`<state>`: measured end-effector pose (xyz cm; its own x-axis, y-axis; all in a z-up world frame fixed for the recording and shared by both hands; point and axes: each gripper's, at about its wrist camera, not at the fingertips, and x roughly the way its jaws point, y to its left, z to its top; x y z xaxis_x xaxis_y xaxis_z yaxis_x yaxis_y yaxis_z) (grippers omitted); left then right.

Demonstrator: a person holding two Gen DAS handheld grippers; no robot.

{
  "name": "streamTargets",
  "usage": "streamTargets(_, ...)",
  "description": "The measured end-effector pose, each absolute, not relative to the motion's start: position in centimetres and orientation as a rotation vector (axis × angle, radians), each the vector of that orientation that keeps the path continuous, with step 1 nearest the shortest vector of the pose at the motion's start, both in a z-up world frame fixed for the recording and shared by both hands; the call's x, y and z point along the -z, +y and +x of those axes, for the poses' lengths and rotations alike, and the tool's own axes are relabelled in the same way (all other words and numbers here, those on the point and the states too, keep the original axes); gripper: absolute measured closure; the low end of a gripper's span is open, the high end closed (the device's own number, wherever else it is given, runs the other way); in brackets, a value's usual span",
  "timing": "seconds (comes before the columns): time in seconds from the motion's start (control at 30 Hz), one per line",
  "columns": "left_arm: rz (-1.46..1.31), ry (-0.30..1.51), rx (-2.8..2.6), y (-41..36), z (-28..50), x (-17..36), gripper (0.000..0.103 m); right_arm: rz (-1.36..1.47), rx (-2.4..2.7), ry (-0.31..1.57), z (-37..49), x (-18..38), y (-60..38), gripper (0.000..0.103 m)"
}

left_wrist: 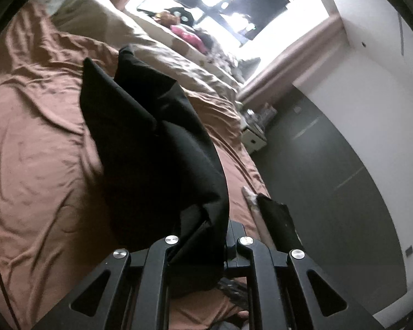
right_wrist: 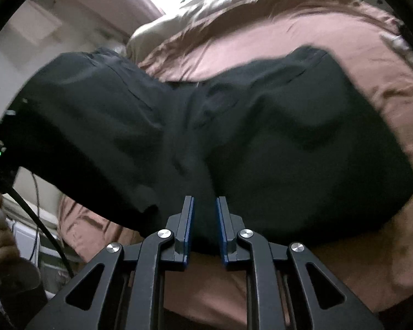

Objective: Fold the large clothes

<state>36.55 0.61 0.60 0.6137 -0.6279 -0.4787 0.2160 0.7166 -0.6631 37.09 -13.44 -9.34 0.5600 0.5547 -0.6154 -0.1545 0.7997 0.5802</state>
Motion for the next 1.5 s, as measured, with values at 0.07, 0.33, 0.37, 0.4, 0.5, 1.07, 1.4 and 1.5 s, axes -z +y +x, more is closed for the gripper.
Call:
streamTargets(0.07,-0.569,0.782,0.543,-1.6,37.2,-0.7,0.091,0.530,-0.426,0.842,36.0,8.5,-16.1,0.034)
streamTargets(0.33,-0.453,0.894,0.634,-11.3,39.4,1.2,0.091,0.641,-0.337,0.766,31.4,9.2,-25.7,0.029)
streamTargets(0.37,-0.440,0.914,0.646,-12.6,39.7,1.8,0.091,0.659,-0.319,0.766,31.1,9.8,-26.8,0.029)
streamTargets(0.4,-0.428,0.935,0.655,-13.6,40.0,2.3,0.091,0.673,-0.308,0.768,30.8,10.3,-27.5,0.029)
streamTargets(0.5,-0.363,1.017,0.675,-17.6,41.0,4.9,0.083,0.724,-0.257,0.786,29.5,12.2,-29.7,0.029)
streamTargets(1.07,-0.348,1.029,0.582,-13.4,40.3,7.3,0.035,0.820,-0.406,0.772,31.9,13.2,-28.8,0.029)
streamTargets(1.4,-0.395,1.117,0.365,-5.6,40.0,13.0,0.035,0.732,-0.399,0.815,36.6,13.9,-24.1,0.032)
streamTargets(1.5,-0.395,1.165,0.351,-5.7,39.9,15.3,0.035,0.706,-0.363,0.820,37.1,14.3,-24.1,0.083)
